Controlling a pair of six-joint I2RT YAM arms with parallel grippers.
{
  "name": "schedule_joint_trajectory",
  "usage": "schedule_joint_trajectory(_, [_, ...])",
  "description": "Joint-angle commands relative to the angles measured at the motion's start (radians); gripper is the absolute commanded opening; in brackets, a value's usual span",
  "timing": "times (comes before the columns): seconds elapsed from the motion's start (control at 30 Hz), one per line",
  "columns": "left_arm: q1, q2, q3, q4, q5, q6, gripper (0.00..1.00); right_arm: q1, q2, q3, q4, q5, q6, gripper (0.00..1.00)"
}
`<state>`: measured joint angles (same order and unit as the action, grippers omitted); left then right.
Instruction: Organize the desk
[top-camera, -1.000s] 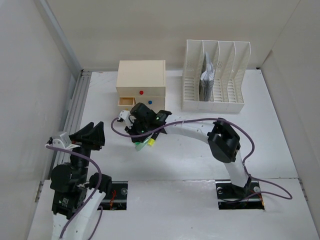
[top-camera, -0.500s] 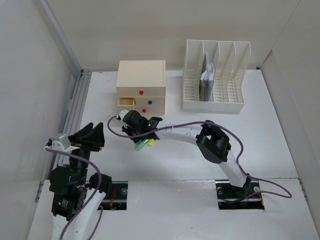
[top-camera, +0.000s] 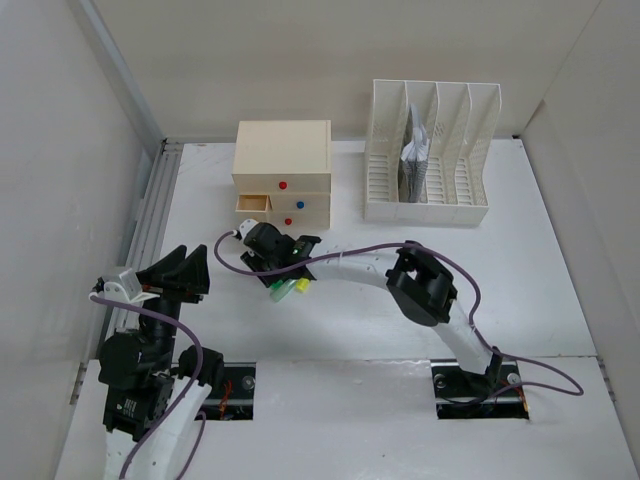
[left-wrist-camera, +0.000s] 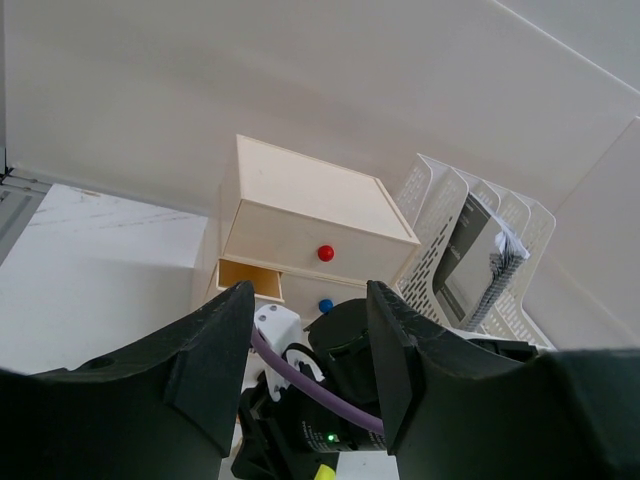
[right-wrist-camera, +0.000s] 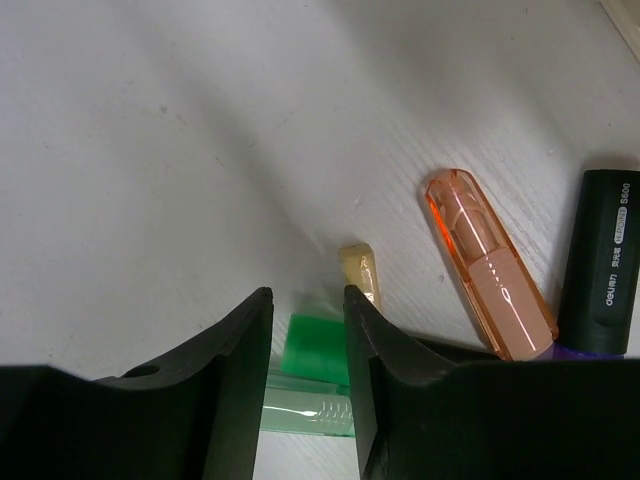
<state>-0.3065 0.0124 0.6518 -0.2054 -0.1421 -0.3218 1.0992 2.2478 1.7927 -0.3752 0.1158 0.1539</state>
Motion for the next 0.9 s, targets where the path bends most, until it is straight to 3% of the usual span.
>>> schedule_joint_trajectory(0.0, [-0.003, -0.061, 0.005, 0.057, 0.01, 0.013, 0.46, 0.002, -0.045, 0.019, 0.039, 0.004, -0.013, 0.41])
schedule_joint_trajectory(0.47, [-0.003, -0.061, 0.005, 0.057, 0.01, 0.013, 0.46, 0.002, -0.036, 0.019, 0.05, 0.111, -0.042, 0.41])
schedule_joint_trajectory(0.87, [-0.003, -0.061, 0.005, 0.057, 0.01, 0.013, 0.46, 0.002, 0.027, 0.046, 0.01, 0.068, -0.051, 0.41])
